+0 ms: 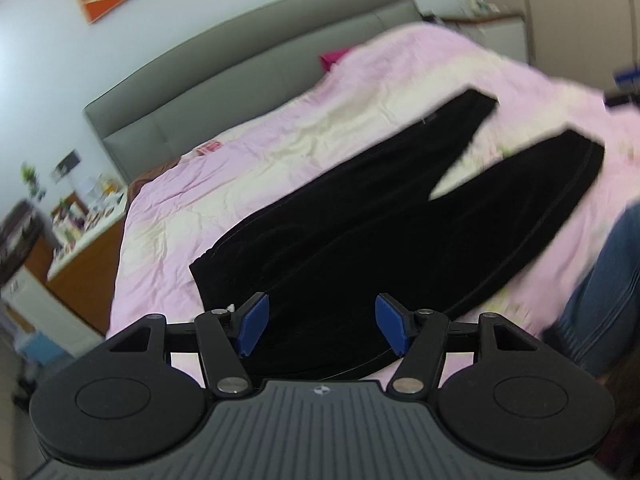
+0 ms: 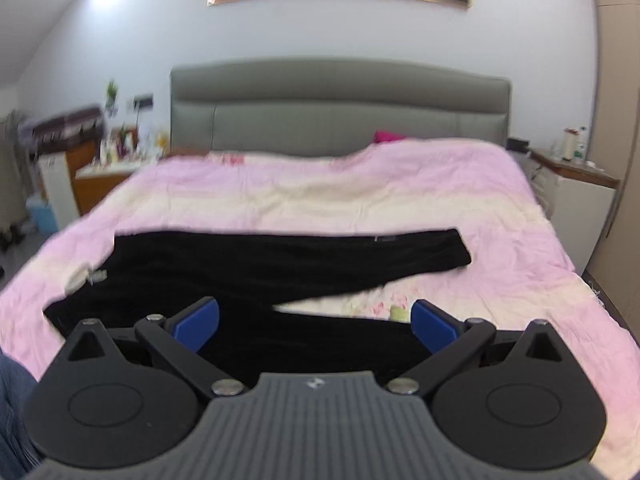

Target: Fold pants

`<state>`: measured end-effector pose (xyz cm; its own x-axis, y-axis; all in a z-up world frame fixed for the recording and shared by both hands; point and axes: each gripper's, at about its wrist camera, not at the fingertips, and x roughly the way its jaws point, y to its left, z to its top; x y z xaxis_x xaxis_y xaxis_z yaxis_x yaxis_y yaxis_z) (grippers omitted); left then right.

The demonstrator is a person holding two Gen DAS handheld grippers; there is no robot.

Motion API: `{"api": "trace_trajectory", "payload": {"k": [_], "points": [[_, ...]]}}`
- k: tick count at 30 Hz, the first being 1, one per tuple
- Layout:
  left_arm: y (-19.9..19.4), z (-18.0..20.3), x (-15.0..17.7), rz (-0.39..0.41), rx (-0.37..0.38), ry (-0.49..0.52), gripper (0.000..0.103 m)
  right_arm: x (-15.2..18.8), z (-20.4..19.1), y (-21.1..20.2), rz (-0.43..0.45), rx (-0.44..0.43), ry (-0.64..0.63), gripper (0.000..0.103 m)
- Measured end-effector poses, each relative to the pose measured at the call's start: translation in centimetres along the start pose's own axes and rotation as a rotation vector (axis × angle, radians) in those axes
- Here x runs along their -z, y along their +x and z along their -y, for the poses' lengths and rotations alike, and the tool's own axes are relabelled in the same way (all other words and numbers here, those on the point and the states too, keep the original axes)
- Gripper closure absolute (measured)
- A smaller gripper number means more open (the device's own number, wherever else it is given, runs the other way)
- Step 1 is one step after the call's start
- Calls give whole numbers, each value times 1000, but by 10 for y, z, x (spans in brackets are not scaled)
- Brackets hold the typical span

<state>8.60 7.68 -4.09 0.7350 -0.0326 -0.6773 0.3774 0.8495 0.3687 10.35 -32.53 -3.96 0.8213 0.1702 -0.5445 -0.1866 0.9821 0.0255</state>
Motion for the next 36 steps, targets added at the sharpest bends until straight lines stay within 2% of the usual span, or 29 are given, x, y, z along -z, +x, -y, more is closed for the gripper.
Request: {"api": "trace_trajectory", "payload": {"k": [3,5,6,10,16,17,19,26,31,33,35,36], "points": [[35,-8,13,-84,23,118,30,-2,20,36,-73,-2,-83,7],[59,-13,22,-147,41,169,30,2,30,61,-111,0,-192,22],[75,-16,28,-187,54,193,30,7,35,74,-128,-9,-255,24],[124,-18,52,-316,50,307,30,20,60,116,-218,-77,-400,26],[180,-12,89,-448,48,461,30,49,96,168,-395,-71,-496,35],[186,-10,93,-462,52,484,30,57,100,174,-426,-68,-523,41],[198,-7,100,-482,62,528,30,72,110,185,-489,-67,-562,43],[221,6,113,-515,72,696,30,119,136,220,-643,-60,-777,43],[230,5,117,-542,30,698,31,145,146,238,-689,-69,-869,43],[230,3,121,-537,2,673,41,153,145,244,-684,-75,-906,47],[224,0,118,-519,-48,621,61,158,142,245,-663,-62,-931,64],[219,-4,114,-501,-58,572,65,160,143,243,-646,-53,-931,70]]}}
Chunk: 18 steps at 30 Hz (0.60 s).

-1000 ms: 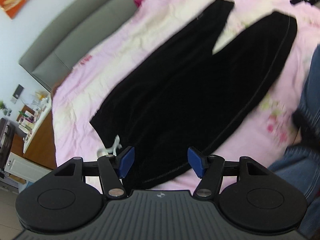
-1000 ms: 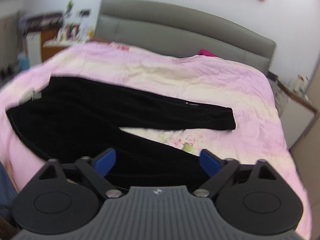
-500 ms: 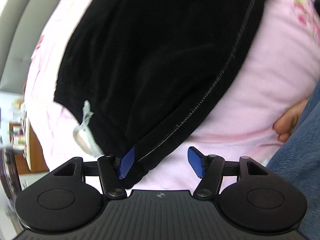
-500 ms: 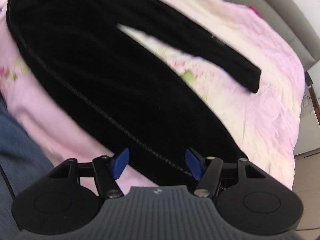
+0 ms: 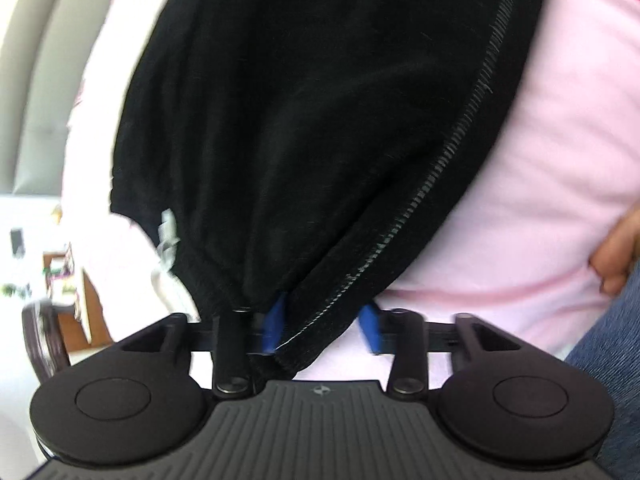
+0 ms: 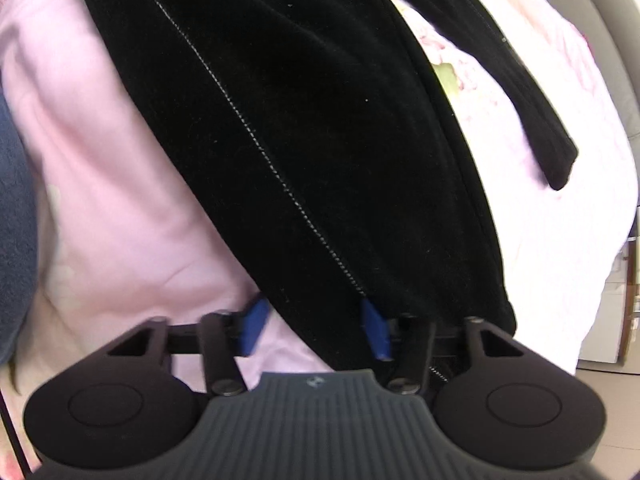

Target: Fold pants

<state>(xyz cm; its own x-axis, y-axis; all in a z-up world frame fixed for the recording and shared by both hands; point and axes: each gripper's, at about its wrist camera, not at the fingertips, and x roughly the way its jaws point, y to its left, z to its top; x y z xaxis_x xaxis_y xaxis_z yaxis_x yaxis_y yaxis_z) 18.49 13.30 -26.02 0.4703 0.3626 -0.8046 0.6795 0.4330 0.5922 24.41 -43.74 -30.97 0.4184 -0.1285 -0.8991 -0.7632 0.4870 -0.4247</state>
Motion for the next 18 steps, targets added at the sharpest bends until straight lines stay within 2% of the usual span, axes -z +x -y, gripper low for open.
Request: {"api": "trace_trajectory", "payload": {"k": [1,2,4,6,9,10,14,18], "points": [[-5,-8,3,14,0,-58,69,2,0,-2,12,12,13,87],[-10,-17,6,24,-5,-116,71,5,1,-4,24,29,32,95],[-20,-35,12,51,-17,-231,75,9,5,-11,56,64,81,102],[-28,-51,14,71,-34,-323,83,11,10,-22,82,111,129,103],[-44,-86,15,114,-68,-448,86,7,25,-41,130,197,194,103],[-48,-98,15,128,-82,-484,91,5,31,-47,147,230,211,103],[-66,-151,15,180,-139,-592,91,-18,63,-76,199,361,274,103],[-60,-205,0,207,-170,-675,92,-50,106,-83,225,443,330,103]]}}
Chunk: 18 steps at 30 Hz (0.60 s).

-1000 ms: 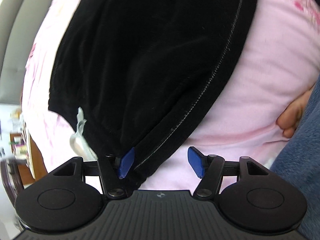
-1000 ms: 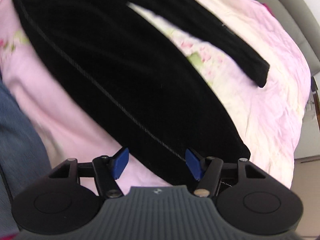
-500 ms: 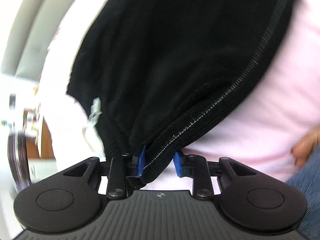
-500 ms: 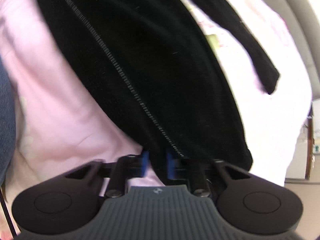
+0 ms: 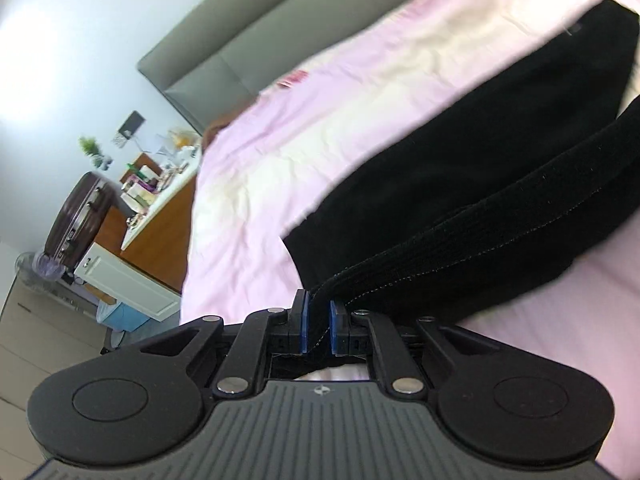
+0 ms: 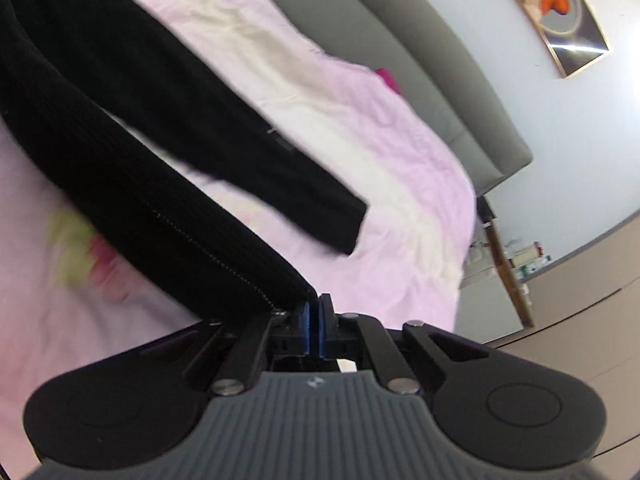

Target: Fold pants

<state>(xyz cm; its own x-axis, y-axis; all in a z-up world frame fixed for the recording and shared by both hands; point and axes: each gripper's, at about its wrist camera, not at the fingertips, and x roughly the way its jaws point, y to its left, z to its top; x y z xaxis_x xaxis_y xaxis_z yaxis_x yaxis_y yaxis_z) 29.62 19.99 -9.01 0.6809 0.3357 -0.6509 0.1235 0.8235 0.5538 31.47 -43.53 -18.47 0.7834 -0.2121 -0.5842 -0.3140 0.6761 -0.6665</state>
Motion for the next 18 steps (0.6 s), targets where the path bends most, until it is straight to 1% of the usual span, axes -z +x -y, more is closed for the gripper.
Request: {"api": "trace_trajectory", "payload": {"k": [2,3,4,5,6,7,9,11,12,15,18], "points": [[21,-10,-19,-5,-20,4,92,-20,11,14,7,31,0,103],[34,-4,-38,-15,-31,15,92,-32,16,27,10,45,-8,103],[54,-1,-52,-29,-39,22,93,-41,19,37,12,55,-14,103],[67,4,-57,-42,-47,24,93,-56,24,51,13,64,-18,103],[75,17,-61,-52,-56,27,93,-65,26,63,11,68,-18,103],[87,20,-70,-56,-64,32,93,-76,28,78,6,73,-22,103],[93,42,-74,-77,-76,37,93,-98,31,112,-14,79,-33,103],[105,58,-86,-106,-83,71,93,-113,30,146,-38,75,-45,103],[105,72,-90,-121,-85,79,93,-121,27,163,-49,73,-49,103],[142,79,-100,-187,-73,88,93,-142,16,202,-69,70,-55,103],[168,88,-95,-224,-70,90,94,-159,2,237,-92,65,-66,103]]}}
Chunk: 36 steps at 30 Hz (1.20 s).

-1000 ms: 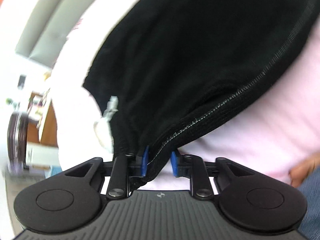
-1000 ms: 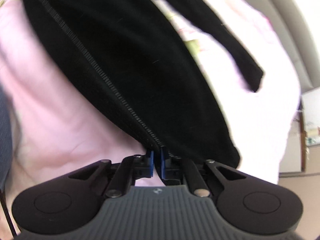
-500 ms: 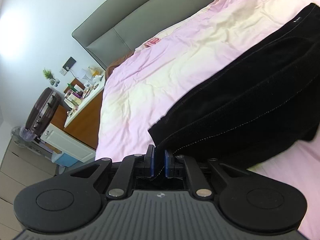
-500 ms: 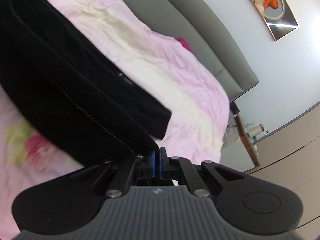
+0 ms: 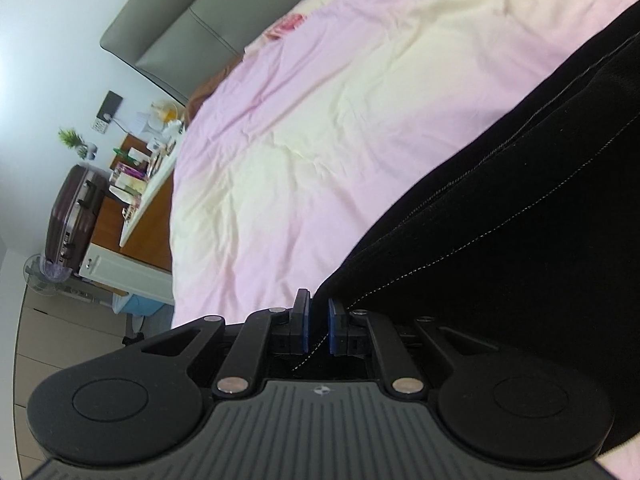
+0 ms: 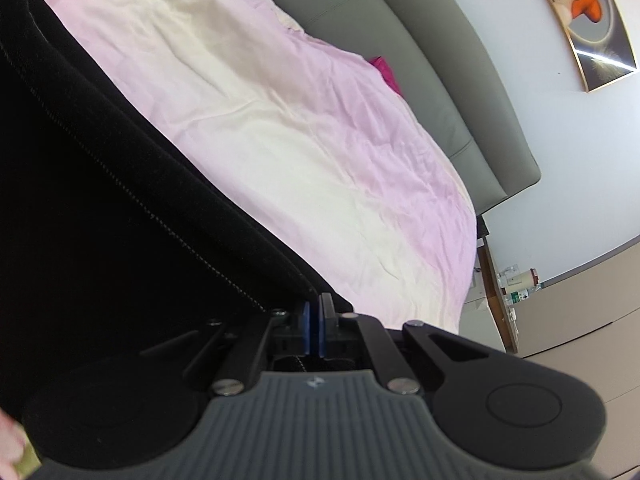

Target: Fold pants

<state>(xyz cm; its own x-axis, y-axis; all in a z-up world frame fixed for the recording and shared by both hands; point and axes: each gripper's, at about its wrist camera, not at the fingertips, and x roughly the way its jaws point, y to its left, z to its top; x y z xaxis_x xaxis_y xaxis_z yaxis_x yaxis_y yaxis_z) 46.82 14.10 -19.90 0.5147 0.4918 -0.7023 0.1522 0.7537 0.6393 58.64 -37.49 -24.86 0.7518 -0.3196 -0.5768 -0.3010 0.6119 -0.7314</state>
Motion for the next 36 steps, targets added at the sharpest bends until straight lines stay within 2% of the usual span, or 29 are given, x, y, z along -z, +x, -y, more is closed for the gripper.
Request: {"api": "trace_trajectory", "payload": {"k": [4,7,8,10,11,13,15,16,17,18,19,20,22,25,27,29,31,33,34,36], "points": [[9,-9,7,14,29,-43,94,-13,-12,25,-18,5,-22,103],[-6,-25,14,77,23,-103,98,-11,-11,20,-8,7,-52,103],[-12,-32,13,90,12,-119,103,-10,-8,16,0,7,-58,103],[-15,-45,6,126,-101,-120,103,-11,0,17,7,8,-72,103],[-11,-57,-1,113,-102,-145,103,-12,2,18,6,10,-83,103],[-4,-75,-13,110,-27,-204,103,-18,4,28,-3,-1,-87,103],[1,-73,-18,111,72,-194,103,-29,-3,42,-14,-1,-90,103],[0,-69,-15,146,124,-174,102,-33,-8,49,-29,-7,-92,103],[1,-66,-12,171,171,-143,93,-36,-13,56,-50,-20,-94,103],[5,-63,-8,166,218,-109,89,-37,-18,61,-65,-27,-105,103],[10,-63,-3,154,259,-83,76,-36,-22,65,-75,-30,-119,103],[16,-64,2,137,286,-67,56,-34,-25,67,-80,-34,-122,103],[30,-67,14,87,294,-71,31,-31,-25,67,-79,-38,-118,103],[49,-84,34,37,322,-195,27,-29,-27,67,-74,-34,-137,103],[62,-97,50,-16,383,-329,24,-29,-31,69,-77,-31,-151,103],[72,-108,65,-21,428,-462,16,-28,-33,70,-81,-28,-163,103],[81,-119,76,-32,485,-600,16,-30,-35,72,-87,-24,-166,103],[89,-123,82,-50,550,-721,23,-32,-36,72,-94,-18,-168,103],[91,-120,83,-58,574,-741,33,-33,-37,71,-97,-14,-169,103],[88,-112,82,-40,550,-743,38,-34,-38,70,-102,-6,-173,103]]}}
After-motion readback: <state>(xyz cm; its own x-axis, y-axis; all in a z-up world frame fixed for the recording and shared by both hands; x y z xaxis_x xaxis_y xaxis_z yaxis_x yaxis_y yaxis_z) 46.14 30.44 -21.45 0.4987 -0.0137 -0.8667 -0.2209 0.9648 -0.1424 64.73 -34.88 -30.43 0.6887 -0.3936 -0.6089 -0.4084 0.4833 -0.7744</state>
